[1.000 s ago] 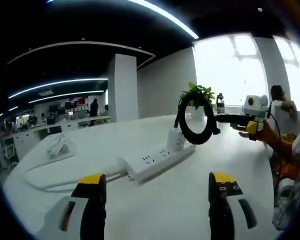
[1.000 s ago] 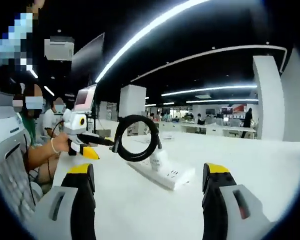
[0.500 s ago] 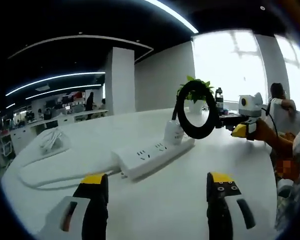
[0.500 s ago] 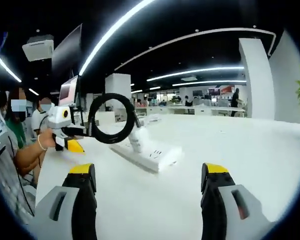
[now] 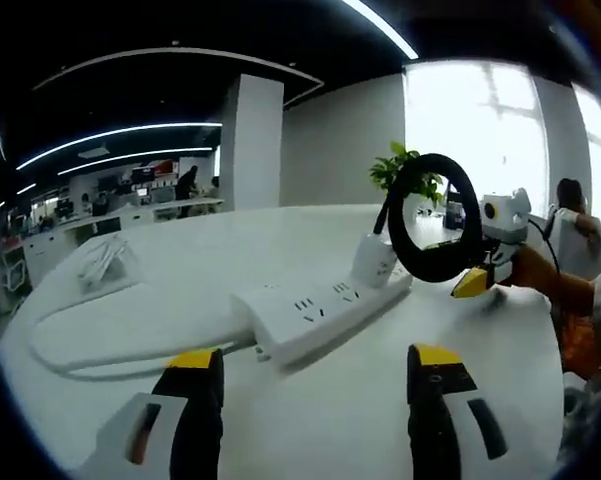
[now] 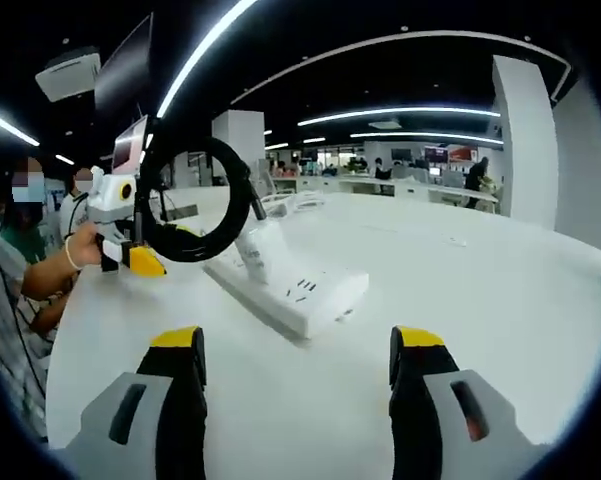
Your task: Straighten the power strip on the desk, plug the charger into it
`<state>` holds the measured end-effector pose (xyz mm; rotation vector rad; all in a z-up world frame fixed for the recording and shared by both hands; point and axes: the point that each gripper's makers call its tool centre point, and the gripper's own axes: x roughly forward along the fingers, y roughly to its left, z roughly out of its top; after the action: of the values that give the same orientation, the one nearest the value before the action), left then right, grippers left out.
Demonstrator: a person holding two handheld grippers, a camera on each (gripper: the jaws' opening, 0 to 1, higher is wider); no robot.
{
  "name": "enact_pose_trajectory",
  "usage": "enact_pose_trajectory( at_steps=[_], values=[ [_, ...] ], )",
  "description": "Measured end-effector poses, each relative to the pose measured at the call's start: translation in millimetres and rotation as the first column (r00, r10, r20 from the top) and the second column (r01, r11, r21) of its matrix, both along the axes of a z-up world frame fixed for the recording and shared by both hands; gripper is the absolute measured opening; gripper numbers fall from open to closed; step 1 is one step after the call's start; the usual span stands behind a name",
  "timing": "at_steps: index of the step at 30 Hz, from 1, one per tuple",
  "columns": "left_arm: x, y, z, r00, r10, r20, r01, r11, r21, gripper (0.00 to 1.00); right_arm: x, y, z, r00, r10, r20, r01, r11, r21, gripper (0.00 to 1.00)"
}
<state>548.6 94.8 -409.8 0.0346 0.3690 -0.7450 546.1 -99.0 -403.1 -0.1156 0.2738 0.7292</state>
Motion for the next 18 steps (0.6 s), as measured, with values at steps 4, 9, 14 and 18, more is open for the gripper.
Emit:
enact_pose_trajectory(
  at_steps=[4,9,14,18],
  values=[
    [6.7,0.6,-0.8,1.000,0.007,-0.011,-0.007,1.000,-0.003,0.71,6.4,3.8,-0.1,1.000,0.002,0.000,-0.002,1.000,-0.025,0.64],
    [17.1,2.5,-1.5,0.999,0.027,-0.021,-0.028,1.000,-0.011,0.67,13.3,4.1,-8.6,1.000,-0.009,-0.026,0.006,0.997,-0.077,0.64],
    [20.0,-1.3,-2.2,0.999,0.025,-0.022,-0.025,1.000,0.004,0.63,15.8,6.9,-10.5,1.000,-0.005,-0.030,0.002,0.995,-0.099,0.59],
    [23.6,-3.1,-3.7,0.999,0.028,-0.019,-0.027,1.000,0.013,0.61,17.3,9.1,-10.3,1.000,-0.006,-0.022,0.004,0.994,-0.112,0.55]
  ],
)
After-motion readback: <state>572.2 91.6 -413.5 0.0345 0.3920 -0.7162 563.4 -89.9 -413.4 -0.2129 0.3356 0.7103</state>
